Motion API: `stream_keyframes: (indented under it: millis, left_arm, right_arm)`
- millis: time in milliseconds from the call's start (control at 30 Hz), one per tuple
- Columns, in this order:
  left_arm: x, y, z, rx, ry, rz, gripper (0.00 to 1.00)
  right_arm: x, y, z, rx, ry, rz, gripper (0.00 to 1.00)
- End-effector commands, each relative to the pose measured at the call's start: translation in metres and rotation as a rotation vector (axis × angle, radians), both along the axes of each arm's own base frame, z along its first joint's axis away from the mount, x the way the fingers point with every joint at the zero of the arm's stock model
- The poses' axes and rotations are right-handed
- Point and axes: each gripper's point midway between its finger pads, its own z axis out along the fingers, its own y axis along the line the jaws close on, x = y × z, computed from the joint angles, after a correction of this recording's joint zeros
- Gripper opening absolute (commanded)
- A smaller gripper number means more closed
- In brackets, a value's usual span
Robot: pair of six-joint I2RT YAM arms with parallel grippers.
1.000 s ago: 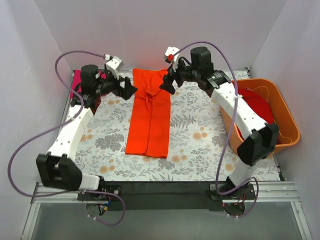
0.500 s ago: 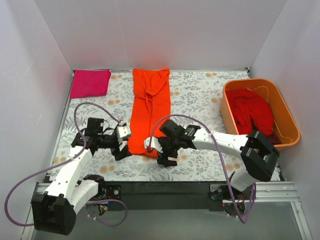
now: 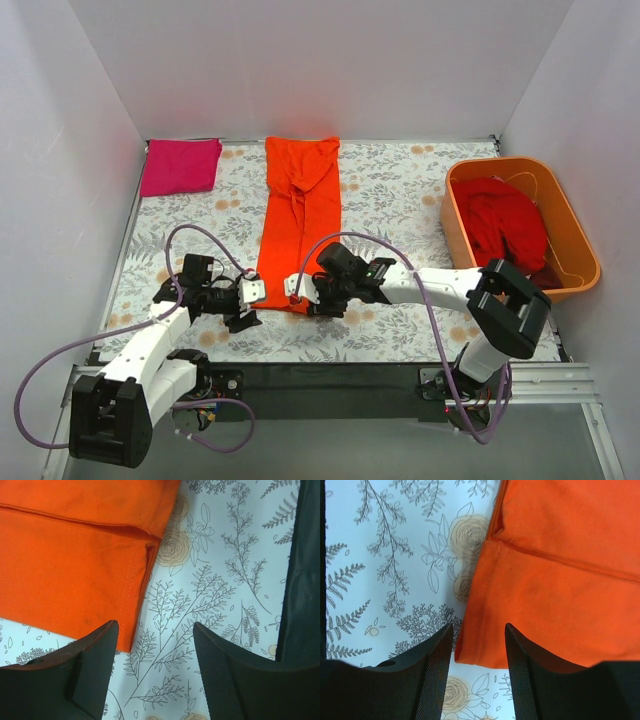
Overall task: Fold and stack the t-shirts
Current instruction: Fold the tshirt
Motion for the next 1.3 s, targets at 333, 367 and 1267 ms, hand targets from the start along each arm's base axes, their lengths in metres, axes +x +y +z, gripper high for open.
stream_keyframes:
  millis: [333,367,1267]
  left_arm:
    - [0.024,0.001,-0.033,0.084,-0.038,-0.022,0.54]
    - [0.023,0.002,-0.036,0.092,-0.033,-0.026,0.54]
    - [-0.026,-0.015,-0.015,0.131,-0.042,-0.228,0.0]
  right_arm:
    - [-0.012,-0.012,-0.04,-0.061,0.041,0.015,0.52]
    - [-0.012,-0.012,-0.041,-0.063,0.046,0.013,0.52]
    - [-0.04,-0.045,-0.033,-0.142,0.087,0.09,0.01]
